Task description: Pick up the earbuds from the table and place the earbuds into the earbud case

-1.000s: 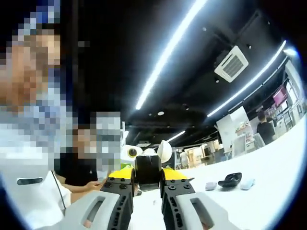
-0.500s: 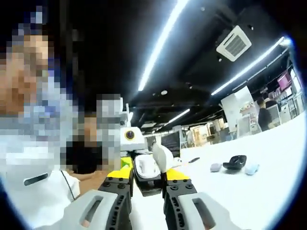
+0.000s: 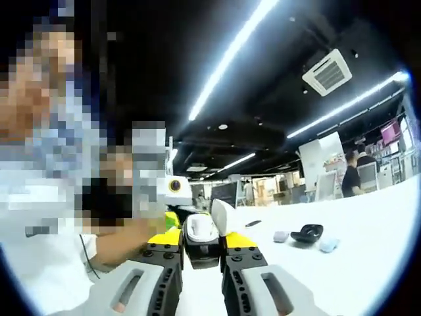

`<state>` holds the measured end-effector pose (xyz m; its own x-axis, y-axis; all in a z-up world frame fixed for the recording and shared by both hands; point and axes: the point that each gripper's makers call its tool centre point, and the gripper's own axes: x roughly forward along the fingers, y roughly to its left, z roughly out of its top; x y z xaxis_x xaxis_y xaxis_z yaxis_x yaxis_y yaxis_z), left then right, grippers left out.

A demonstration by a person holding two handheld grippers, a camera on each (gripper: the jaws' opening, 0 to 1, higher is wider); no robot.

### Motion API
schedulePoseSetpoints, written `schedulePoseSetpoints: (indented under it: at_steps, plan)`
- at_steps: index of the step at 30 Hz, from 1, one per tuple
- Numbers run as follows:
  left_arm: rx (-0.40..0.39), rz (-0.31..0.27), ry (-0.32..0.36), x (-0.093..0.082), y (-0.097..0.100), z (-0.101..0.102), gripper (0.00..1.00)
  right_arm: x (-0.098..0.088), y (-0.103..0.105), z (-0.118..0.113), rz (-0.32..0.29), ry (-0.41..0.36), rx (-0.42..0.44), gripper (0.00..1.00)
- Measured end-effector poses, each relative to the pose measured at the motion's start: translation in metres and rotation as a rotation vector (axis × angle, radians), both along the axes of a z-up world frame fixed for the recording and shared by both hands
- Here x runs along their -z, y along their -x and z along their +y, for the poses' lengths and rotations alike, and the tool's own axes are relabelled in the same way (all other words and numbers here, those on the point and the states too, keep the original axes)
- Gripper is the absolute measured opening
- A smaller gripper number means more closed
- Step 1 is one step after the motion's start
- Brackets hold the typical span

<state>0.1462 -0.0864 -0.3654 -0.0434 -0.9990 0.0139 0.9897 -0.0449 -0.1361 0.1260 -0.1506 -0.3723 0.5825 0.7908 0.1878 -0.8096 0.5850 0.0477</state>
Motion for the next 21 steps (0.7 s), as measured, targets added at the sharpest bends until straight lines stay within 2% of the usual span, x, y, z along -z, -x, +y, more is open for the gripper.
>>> schedulePoseSetpoints:
  at_steps: [2, 3, 5, 6, 7, 10, 12, 14, 16, 19, 21]
  plan:
    - [-0.090, 0.003, -0.007, 0.002, -0.018, 0.019, 0.26, 0.005, -0.006, -0.007, -0.002, 0.026, 0.037, 0.19]
    - [-0.152, -0.003, -0.036, 0.007, -0.030, 0.030, 0.26, 0.007, -0.007, -0.009, 0.002, 0.020, 0.034, 0.19]
    - [-0.290, -0.073, -0.119, 0.021, -0.057, 0.055, 0.26, 0.010, -0.011, -0.015, 0.006, 0.016, 0.056, 0.19]
    - [-0.341, -0.078, -0.145, 0.027, -0.066, 0.068, 0.26, 0.011, -0.013, -0.016, 0.005, 0.017, 0.064, 0.20]
    - [-0.373, -0.070, -0.160, 0.031, -0.071, 0.076, 0.26, 0.015, -0.017, -0.020, 0.006, 0.026, 0.081, 0.20]
    - [-0.496, -0.120, -0.257, 0.050, -0.093, 0.111, 0.26, 0.024, -0.025, -0.030, 0.018, 0.018, 0.104, 0.20]
    - [-0.553, -0.113, -0.293, 0.060, -0.103, 0.128, 0.26, 0.028, -0.031, -0.034, 0.029, 0.008, 0.118, 0.20]
    - [-0.552, -0.128, -0.311, 0.066, -0.106, 0.133, 0.26, 0.033, -0.034, -0.036, 0.033, 0.008, 0.128, 0.20]
    - [-0.530, -0.190, -0.370, 0.073, -0.108, 0.135, 0.25, 0.037, -0.036, -0.037, 0.037, 0.011, 0.128, 0.20]
    - [-0.460, -0.269, -0.441, 0.076, -0.105, 0.125, 0.25, 0.044, -0.039, -0.038, 0.049, 0.010, 0.135, 0.20]
    - [-0.437, -0.287, -0.529, 0.081, -0.107, 0.121, 0.25, 0.047, -0.041, -0.039, 0.054, 0.005, 0.138, 0.20]
